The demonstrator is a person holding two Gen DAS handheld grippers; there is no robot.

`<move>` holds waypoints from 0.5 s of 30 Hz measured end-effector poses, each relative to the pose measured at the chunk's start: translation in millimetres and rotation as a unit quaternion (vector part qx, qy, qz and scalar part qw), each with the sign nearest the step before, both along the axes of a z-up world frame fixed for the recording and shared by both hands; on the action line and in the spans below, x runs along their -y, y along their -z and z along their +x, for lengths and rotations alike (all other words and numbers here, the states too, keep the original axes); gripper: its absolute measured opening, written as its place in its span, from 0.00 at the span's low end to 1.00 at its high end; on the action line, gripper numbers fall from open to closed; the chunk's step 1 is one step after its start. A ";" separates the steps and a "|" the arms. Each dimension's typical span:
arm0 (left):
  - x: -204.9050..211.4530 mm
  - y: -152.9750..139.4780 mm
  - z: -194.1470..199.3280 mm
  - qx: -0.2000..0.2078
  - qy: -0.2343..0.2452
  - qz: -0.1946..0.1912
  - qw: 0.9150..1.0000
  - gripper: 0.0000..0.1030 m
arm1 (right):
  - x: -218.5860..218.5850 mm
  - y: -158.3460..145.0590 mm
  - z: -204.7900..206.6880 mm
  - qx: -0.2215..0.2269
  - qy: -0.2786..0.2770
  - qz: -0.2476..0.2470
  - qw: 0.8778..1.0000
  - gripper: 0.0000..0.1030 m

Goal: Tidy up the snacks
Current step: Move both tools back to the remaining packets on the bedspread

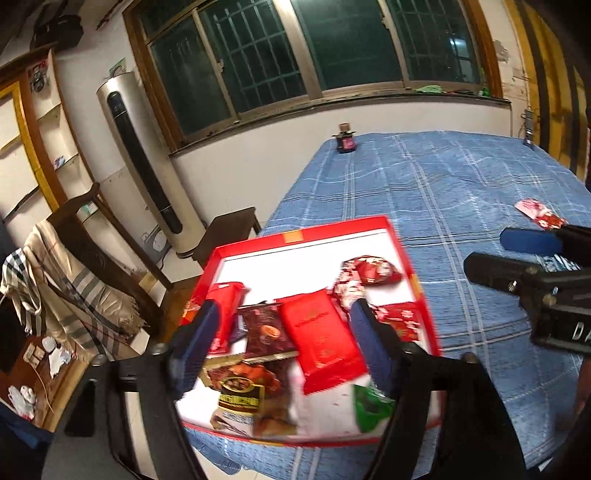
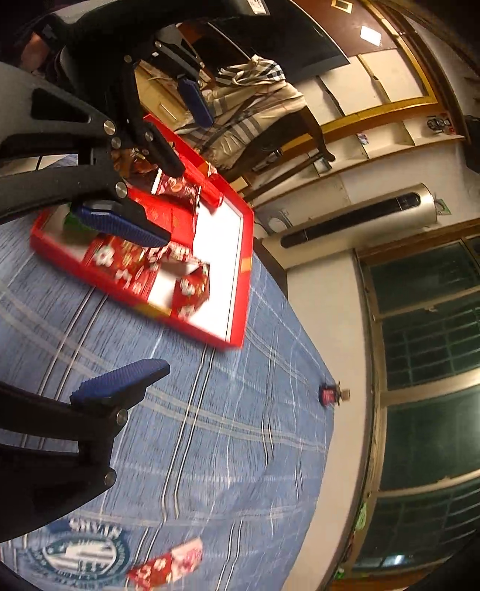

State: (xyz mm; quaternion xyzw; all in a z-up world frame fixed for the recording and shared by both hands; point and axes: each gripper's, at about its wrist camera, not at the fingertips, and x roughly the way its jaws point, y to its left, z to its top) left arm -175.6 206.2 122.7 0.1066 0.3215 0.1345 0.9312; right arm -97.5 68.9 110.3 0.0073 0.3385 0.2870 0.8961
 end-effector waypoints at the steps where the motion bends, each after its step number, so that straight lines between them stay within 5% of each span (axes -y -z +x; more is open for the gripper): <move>1: 6.2 0.0 -1.3 -0.002 0.006 0.001 1.000 0.81 | 12.3 0.5 -0.6 0.000 0.011 0.004 1.000 0.67; 6: 50.4 16.2 -4.6 -0.033 0.064 0.008 0.997 0.81 | 78.2 13.6 -0.1 -0.018 0.065 0.005 0.998 0.69; 15: 144.6 52.5 2.3 -0.105 0.191 0.031 0.976 0.81 | 218.2 45.5 14.8 -0.069 0.192 0.021 0.979 0.69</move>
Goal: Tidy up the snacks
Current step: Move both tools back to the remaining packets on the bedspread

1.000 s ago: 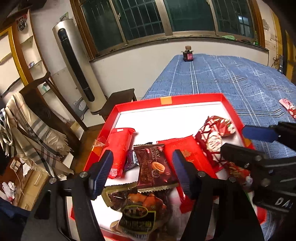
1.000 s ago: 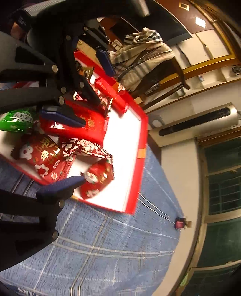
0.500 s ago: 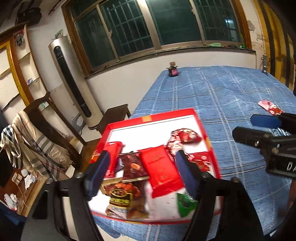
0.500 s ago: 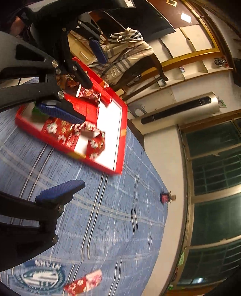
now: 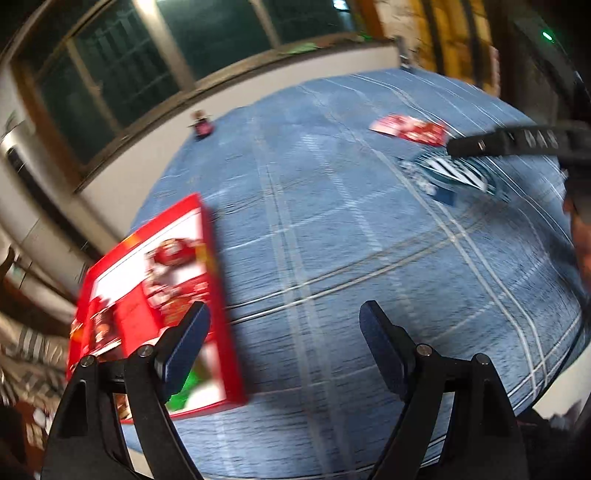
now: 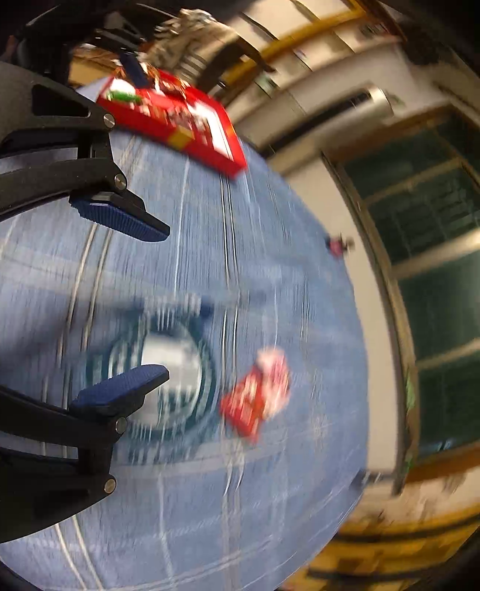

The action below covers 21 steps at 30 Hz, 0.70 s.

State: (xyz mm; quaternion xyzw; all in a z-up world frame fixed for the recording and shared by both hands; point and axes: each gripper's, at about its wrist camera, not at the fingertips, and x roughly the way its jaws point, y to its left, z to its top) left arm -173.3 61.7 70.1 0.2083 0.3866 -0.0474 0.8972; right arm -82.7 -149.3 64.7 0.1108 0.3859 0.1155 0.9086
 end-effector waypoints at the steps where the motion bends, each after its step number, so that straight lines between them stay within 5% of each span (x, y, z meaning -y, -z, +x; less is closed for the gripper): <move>1: 5.8 0.9 1.1 -0.001 0.005 0.003 1.000 0.81 | 9.2 0.3 3.9 -0.001 0.006 -0.003 1.000 0.69; 8: 16.2 7.2 15.0 -0.020 0.001 0.004 1.000 0.81 | 41.4 -2.4 64.7 -0.013 0.023 -0.048 0.999 0.69; 18: 5.4 10.0 22.6 -0.024 -0.022 0.017 0.999 0.81 | 20.6 33.2 137.3 -0.065 0.026 -0.077 0.995 0.68; 21: 6.0 5.8 29.7 -0.026 -0.024 0.017 0.999 0.81 | 17.4 37.5 136.1 -0.048 0.018 -0.090 0.995 0.56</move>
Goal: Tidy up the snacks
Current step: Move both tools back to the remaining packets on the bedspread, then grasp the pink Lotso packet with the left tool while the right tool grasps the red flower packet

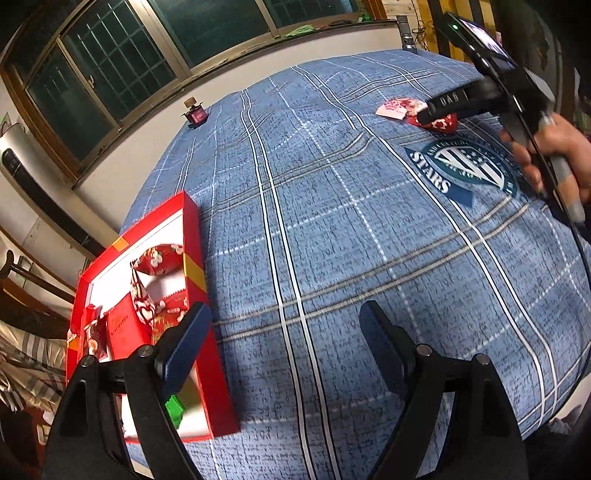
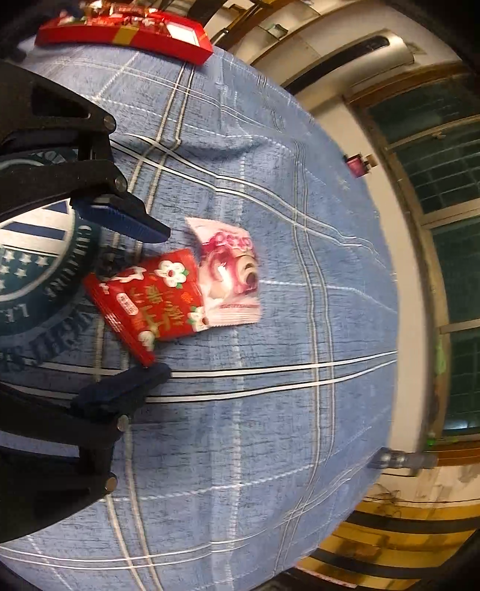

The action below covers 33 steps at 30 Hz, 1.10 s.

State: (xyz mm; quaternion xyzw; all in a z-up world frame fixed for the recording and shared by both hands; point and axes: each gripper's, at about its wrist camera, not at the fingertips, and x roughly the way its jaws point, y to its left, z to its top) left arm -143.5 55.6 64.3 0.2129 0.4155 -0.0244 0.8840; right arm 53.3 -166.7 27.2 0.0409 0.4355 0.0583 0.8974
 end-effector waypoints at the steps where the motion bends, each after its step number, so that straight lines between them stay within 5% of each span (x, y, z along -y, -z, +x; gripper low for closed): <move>1: 1.7 -1.1 3.3 -0.001 0.001 0.001 1.000 0.81 | -1.2 -0.4 -2.7 0.007 -0.005 -0.013 1.000 0.42; 4: 10.2 -7.7 17.6 -0.006 0.007 -0.006 1.000 0.81 | 5.3 -0.2 -6.1 0.013 -0.015 -0.001 1.000 0.41; 10: 46.0 -29.6 63.9 0.029 0.041 -0.016 0.999 0.81 | 57.0 -11.5 -8.9 0.014 0.031 0.086 0.996 0.19; 15: 96.4 -41.8 115.9 0.054 0.081 -0.013 0.995 0.81 | 94.4 -1.3 0.4 -0.026 0.065 0.165 0.984 0.18; 20: 146.5 -33.7 154.8 0.070 0.151 0.024 0.986 0.81 | 97.1 0.6 0.2 -0.032 0.061 0.174 0.982 0.18; 27: 178.3 -5.0 200.0 -0.004 0.220 0.023 0.975 0.81 | 113.5 6.2 -0.4 -0.049 0.075 0.212 0.973 0.18; 33: 197.0 5.3 214.7 -0.059 0.281 0.018 0.958 0.81 | 120.0 7.3 -1.9 -0.054 0.077 0.222 0.970 0.19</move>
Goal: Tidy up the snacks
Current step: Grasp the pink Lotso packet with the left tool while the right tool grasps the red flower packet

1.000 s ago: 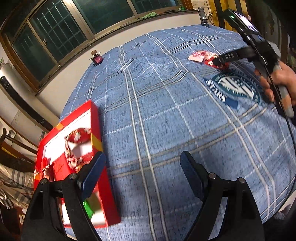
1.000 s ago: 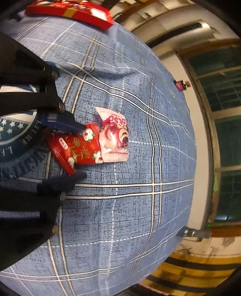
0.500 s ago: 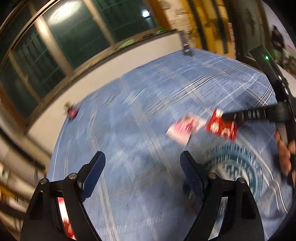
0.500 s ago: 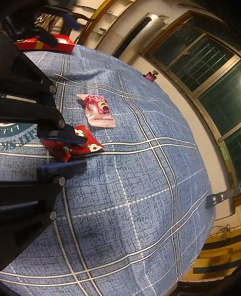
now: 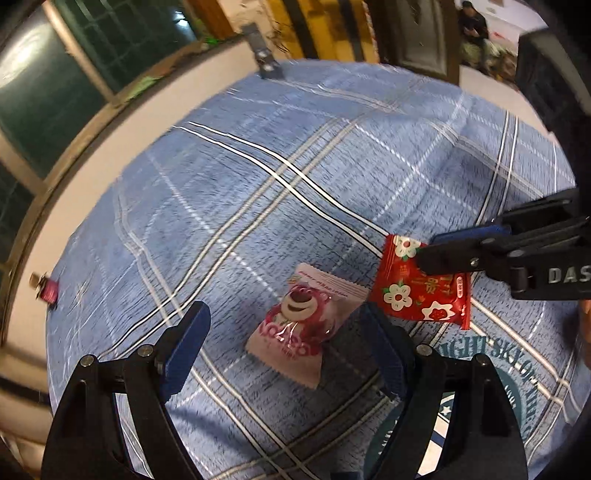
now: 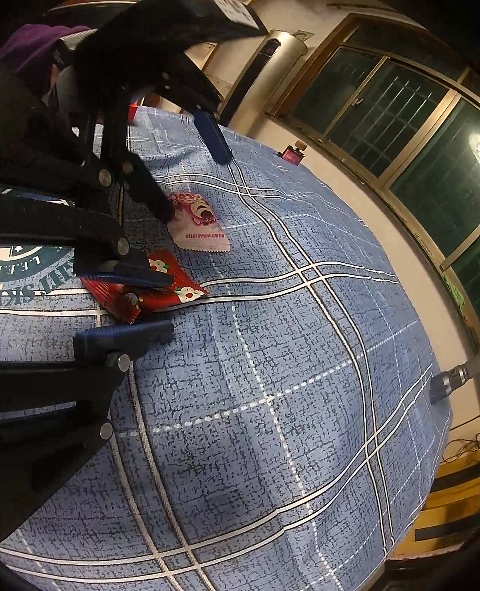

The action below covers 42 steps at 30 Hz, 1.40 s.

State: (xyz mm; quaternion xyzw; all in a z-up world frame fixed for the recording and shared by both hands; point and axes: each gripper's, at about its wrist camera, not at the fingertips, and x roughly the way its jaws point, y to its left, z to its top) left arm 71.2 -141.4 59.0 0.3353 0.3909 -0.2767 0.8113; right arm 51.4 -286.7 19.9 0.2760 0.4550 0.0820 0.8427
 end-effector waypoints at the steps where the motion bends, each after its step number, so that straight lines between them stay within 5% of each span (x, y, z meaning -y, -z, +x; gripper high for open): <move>1: 1.2 1.7 1.5 -0.006 0.005 0.003 1.000 0.81 | 0.3 0.1 0.7 -0.001 0.000 0.002 1.000 0.19; 6: 3.8 14.1 6.4 -0.040 0.028 0.014 0.999 0.80 | 4.1 0.0 3.4 -0.005 0.000 0.009 1.000 0.19; 10: 1.3 13.9 4.3 -0.072 0.040 -0.014 0.997 0.39 | 9.3 0.1 2.9 -0.014 -0.004 0.028 1.000 0.21; 14: 4.4 14.2 -8.4 -0.058 0.040 -0.010 0.998 0.36 | 19.2 3.0 4.7 -0.023 -0.021 0.083 0.996 0.35; 21: -10.7 13.4 -33.7 -0.069 -0.003 -0.029 0.997 0.35 | 17.4 5.9 3.0 -0.032 -0.057 0.117 0.991 0.40; 27: -38.2 11.5 -50.6 -0.083 -0.098 -0.042 0.991 0.35 | -10.8 -6.2 -3.1 -0.010 -0.088 0.017 0.996 0.34; 28: -44.5 11.0 -56.8 -0.082 -0.107 -0.044 0.990 0.35 | -15.5 -5.0 -3.3 -0.012 -0.096 0.009 0.995 0.20; 42: -131.0 -41.9 -154.7 0.002 -0.190 -0.107 0.976 0.35 | -28.6 -15.1 -14.2 0.021 -0.118 0.049 0.992 0.12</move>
